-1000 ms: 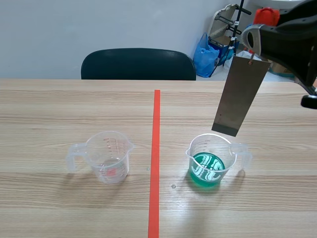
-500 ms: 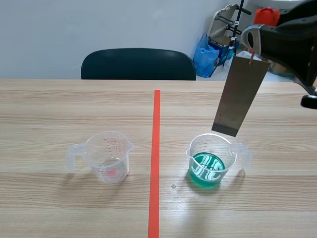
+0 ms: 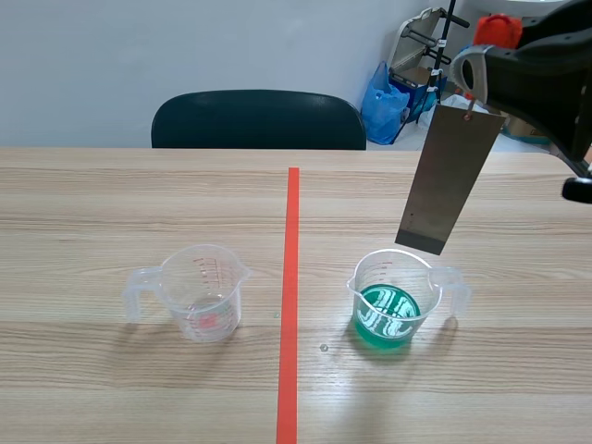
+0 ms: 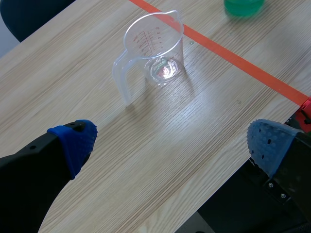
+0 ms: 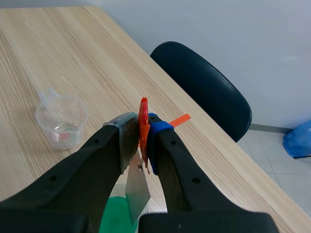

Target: Do the redox reaction experiment

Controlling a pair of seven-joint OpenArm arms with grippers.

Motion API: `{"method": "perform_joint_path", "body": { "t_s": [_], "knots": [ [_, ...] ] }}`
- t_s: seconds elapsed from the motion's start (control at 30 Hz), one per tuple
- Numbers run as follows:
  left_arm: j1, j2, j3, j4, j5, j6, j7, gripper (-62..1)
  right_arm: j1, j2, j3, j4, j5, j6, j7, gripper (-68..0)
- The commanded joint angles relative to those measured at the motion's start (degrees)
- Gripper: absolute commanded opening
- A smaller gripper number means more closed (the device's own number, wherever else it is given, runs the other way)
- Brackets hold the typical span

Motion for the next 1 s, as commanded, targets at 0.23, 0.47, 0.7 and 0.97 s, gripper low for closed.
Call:
{"method": "perform_joint_path", "body": {
  "t_s": [0.23, 0.47, 0.7, 0.97],
  "knots": [
    [0.1, 0.4, 0.2, 0.3, -1.0, 0.0, -1.0, 1.4, 0.8, 0.3, 0.2, 0.7, 0.8, 0.0, 0.8, -66.9],
    [-3.1, -3.9, 1.3, -2.3, -10.1, -4.6, 0.1, 1.4, 0.8, 0.3, 0.2, 0.7, 0.8, 0.0, 0.8, -66.9],
    [-13.6, -7.1, 4.2, -7.5, -16.3, -10.8, 2.7, -28.1, 0.8, 0.3, 0.2, 0.7, 0.8, 0.0, 0.7, -66.9],
    [-26.0, -8.3, 9.7, -12.7, -19.5, -20.7, 3.2, -57.6, 0.8, 0.3, 0.2, 0.7, 0.8, 0.0, 0.6, -66.9]
  ]
}}
